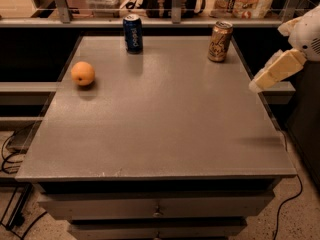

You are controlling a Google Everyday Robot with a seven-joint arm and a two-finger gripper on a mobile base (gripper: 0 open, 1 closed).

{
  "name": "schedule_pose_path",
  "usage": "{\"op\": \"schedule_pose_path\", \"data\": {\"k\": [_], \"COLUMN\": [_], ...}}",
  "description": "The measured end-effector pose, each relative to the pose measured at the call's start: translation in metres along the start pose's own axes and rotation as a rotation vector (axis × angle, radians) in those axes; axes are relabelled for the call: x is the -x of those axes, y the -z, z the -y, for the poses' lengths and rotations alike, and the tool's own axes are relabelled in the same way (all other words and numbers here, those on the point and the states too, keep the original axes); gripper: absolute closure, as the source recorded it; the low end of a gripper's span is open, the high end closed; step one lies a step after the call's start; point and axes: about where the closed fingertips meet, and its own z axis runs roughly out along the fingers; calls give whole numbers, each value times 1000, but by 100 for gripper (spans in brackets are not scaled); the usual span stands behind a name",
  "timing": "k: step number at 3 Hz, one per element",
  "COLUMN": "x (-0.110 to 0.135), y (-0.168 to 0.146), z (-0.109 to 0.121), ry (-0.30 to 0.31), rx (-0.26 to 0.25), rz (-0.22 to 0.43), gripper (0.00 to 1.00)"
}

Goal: Move orange can near orange

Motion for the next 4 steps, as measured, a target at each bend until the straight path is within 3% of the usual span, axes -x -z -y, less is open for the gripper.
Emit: {"op": "schedule_pose_path", "data": {"k": [2,4], "x": [14,25], "y": [-40,-104], "z": [46,95], "ry": [-171,-277], "rx": [-71,-97], "rz": [145,248], "gripper": [0,0]}}
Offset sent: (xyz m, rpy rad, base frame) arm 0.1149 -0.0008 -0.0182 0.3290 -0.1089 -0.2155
